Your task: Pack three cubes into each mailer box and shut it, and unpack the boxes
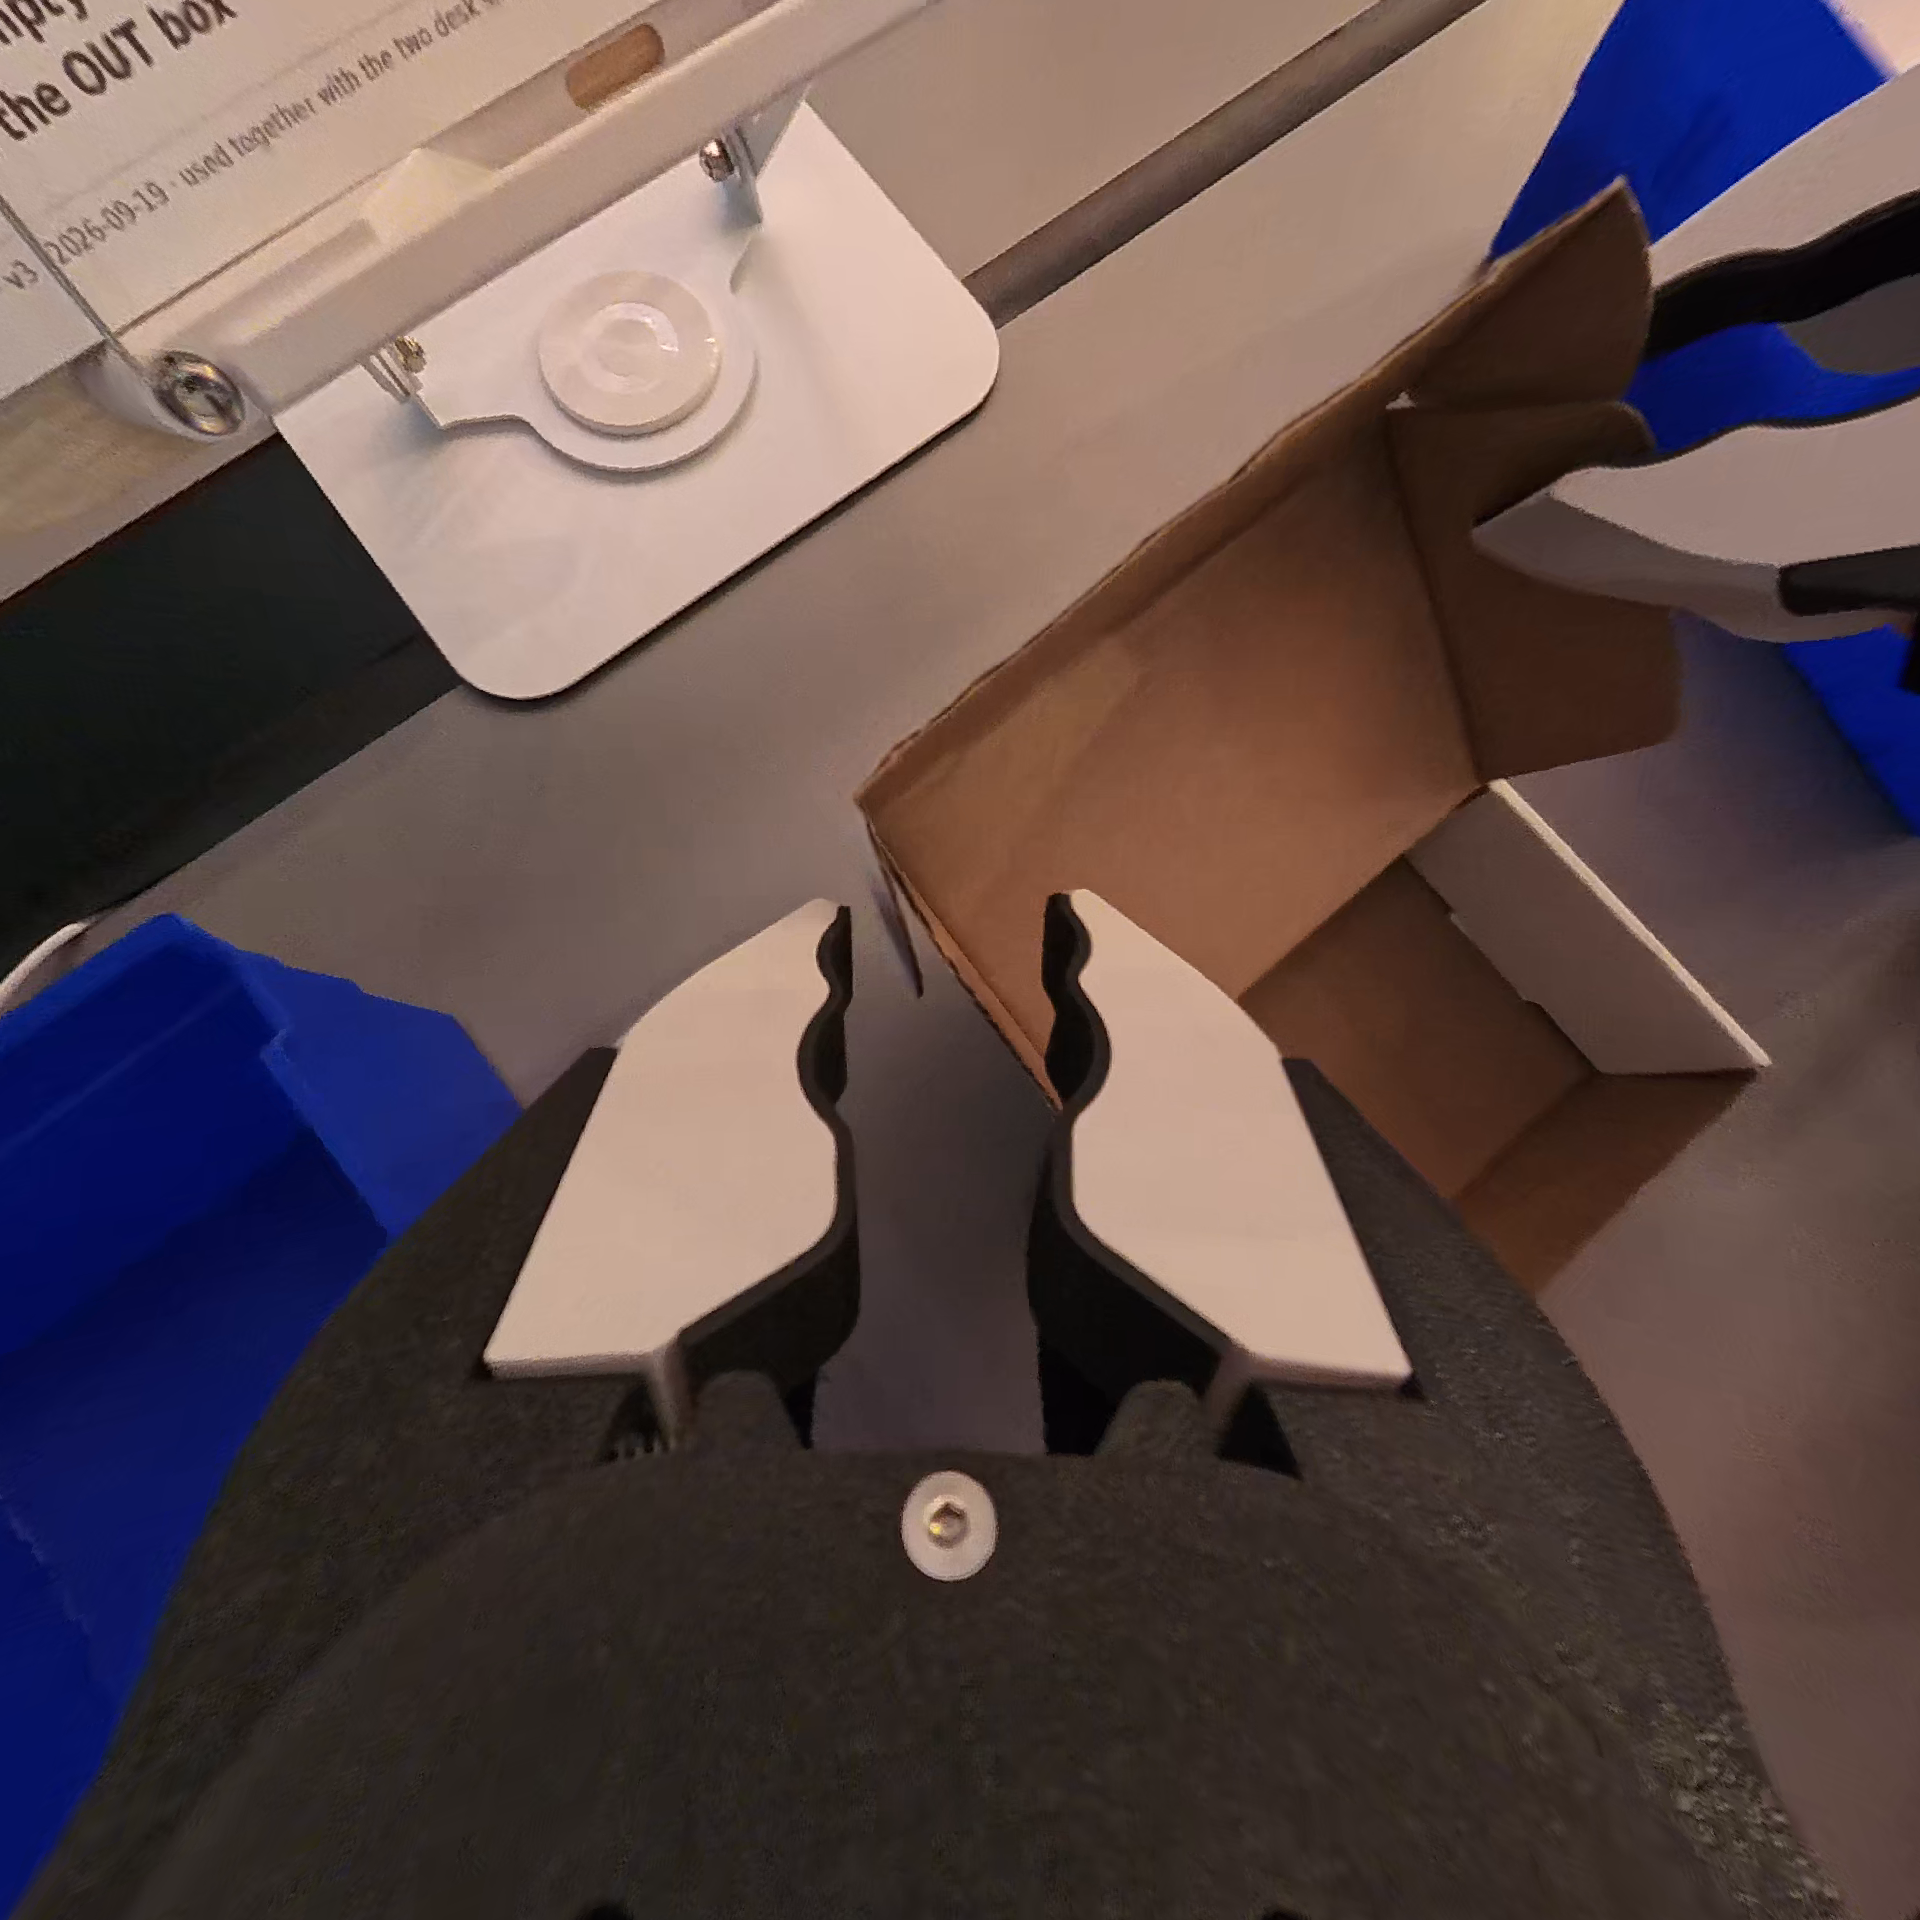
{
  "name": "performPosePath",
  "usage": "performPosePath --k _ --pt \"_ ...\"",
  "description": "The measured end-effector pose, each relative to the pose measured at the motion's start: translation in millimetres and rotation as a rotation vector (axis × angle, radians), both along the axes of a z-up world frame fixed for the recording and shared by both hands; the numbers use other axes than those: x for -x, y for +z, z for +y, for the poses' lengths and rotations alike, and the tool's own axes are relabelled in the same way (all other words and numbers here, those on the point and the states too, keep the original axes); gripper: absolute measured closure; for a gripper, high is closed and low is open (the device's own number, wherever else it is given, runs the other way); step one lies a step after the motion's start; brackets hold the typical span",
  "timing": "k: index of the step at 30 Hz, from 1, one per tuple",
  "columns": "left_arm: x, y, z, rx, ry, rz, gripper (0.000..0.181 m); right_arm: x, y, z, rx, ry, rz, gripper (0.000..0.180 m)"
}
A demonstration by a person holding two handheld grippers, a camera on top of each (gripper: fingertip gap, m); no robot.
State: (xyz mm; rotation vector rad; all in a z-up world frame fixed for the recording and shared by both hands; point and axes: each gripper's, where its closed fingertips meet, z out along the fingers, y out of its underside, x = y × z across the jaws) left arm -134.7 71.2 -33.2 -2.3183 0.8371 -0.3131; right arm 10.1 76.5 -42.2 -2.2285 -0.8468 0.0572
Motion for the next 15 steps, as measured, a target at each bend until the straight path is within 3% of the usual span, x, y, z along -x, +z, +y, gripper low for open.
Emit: performPosePath --k 1,7,10,13,15 --pt "2 4 -1 -0.007 -0.006 0.000 0.143 -1 2 -2 0.003 -0.004 -0.009 0.145" --pt "32 52 -13 -0.102 0.003 -0.083 0.133 -6 37 -14 -0.080 -0.028 0.004 0.133" --pt "81 70 -28 -0.122 0.092 -0.033 0.131 -10 62 -23 -0.144 -0.021 0.033 0.133" --pt "153 50 -55 -0.004 0.245 0.154 0.126 -17 82 -31 -0.188 -0.025 0.059 0.133" --pt "195 30 -76 0.122 0.352 0.220 0.135 -23 89 -35 -0.200 -0.029 0.068 0.133"
